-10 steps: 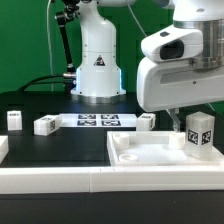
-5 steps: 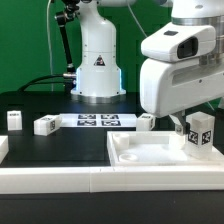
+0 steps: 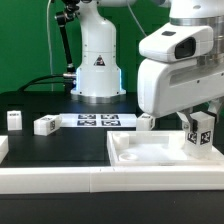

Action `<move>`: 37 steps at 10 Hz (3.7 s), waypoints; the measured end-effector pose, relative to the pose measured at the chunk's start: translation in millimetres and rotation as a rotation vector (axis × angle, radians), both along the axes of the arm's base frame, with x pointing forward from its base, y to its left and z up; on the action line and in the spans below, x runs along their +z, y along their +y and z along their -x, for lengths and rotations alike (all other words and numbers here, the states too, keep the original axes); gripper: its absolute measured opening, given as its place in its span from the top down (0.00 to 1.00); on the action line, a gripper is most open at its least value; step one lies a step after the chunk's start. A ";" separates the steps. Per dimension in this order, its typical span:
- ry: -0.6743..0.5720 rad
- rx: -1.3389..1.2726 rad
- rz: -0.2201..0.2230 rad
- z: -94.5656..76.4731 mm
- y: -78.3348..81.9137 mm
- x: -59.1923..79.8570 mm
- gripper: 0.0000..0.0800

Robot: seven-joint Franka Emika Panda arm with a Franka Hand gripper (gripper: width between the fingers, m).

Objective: Assemble square table

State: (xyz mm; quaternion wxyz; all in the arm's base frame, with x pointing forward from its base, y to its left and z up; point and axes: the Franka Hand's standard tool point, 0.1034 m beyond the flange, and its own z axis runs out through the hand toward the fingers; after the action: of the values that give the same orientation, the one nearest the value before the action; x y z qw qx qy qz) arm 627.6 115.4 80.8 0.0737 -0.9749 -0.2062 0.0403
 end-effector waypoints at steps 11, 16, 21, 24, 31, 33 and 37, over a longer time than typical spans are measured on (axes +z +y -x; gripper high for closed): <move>0.042 -0.842 0.073 1.8 -1.9 -1.0 0.64; 0.075 -1.263 0.092 -1.1 -1.8 -1.3 0.64; 0.125 -1.536 0.098 -1.3 -0.5 -1.5 0.64; 0.163 -1.681 0.095 -1.0 2.0 -1.6 0.64; 0.109 -1.340 0.067 -1.0 5.6 -2.8 0.19; 0.080 -1.161 0.055 -1.0 5.5 -2.8 0.19; 0.021 -0.811 0.049 0.2 10.6 -2.5 0.19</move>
Offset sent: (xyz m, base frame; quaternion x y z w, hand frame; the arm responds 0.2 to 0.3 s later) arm -0.0219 -0.0033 -0.0035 0.0005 0.0340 0.1075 0.9936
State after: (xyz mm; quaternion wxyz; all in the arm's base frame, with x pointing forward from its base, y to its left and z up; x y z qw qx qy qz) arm 627.5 126.0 78.3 0.0625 -0.9782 0.1968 0.0230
